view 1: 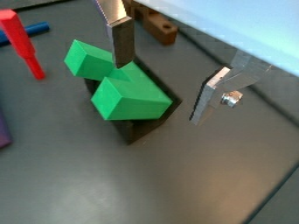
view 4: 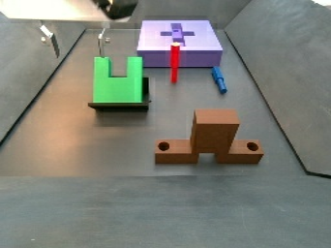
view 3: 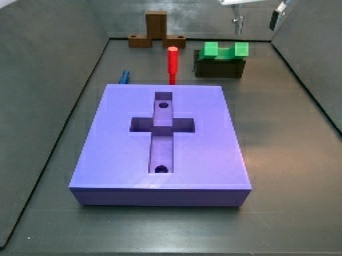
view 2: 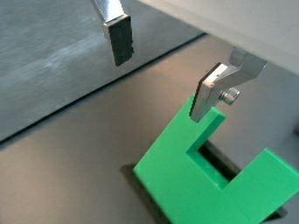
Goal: Pick up the green object. Move up. Place the green object on the fixture. Regrasp the green object. Move to above the board. Insert the green object.
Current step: Regrasp the green object.
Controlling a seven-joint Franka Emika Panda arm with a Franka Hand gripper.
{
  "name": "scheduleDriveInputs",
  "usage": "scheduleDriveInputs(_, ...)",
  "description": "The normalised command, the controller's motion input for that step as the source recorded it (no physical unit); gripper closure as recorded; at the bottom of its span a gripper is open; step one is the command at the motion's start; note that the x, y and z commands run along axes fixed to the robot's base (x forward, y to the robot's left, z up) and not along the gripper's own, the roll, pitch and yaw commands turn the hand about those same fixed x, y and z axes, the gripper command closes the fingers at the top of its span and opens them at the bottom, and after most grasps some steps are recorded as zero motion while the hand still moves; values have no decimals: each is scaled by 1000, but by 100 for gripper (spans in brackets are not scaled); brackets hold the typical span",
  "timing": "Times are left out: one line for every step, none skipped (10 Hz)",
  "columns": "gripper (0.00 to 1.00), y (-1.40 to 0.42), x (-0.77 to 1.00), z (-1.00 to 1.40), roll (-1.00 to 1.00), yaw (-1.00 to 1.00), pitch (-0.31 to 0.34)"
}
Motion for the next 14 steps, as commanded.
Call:
scheduleDriveInputs(0, 0, 11, 37, 1000, 280, 166)
scheduleDriveInputs(0, 0, 0, 40, 1000, 251, 166)
scheduleDriveInputs(0, 0, 0, 34, 1000, 243, 143)
scheduleDriveInputs(0, -49, 0, 37, 1000, 254, 129)
scheduleDriveInputs(0, -134, 0, 51, 1000, 211, 63)
scheduleDriveInputs(0, -169, 0, 43, 1000, 194, 14)
scheduleDriveInputs(0, -166, -9, 31, 1000, 211, 0)
scheduleDriveInputs(0, -349, -23, 0, 1000, 186, 0)
scheduleDriveInputs(0, -406, -37, -269, 909, 143, -103)
scheduleDriveInputs(0, -206, 77, -197, 143, 0, 0)
scheduleDriveInputs(0, 0, 0, -109, 0, 0, 0)
scheduleDriveInputs(0, -3, 0, -97, 303, -134, 166)
scheduleDriveInputs(0, -91, 0, -111, 546, -189, 317)
scheduleDriveInputs(0, -180, 97, -86, 640, -280, 423)
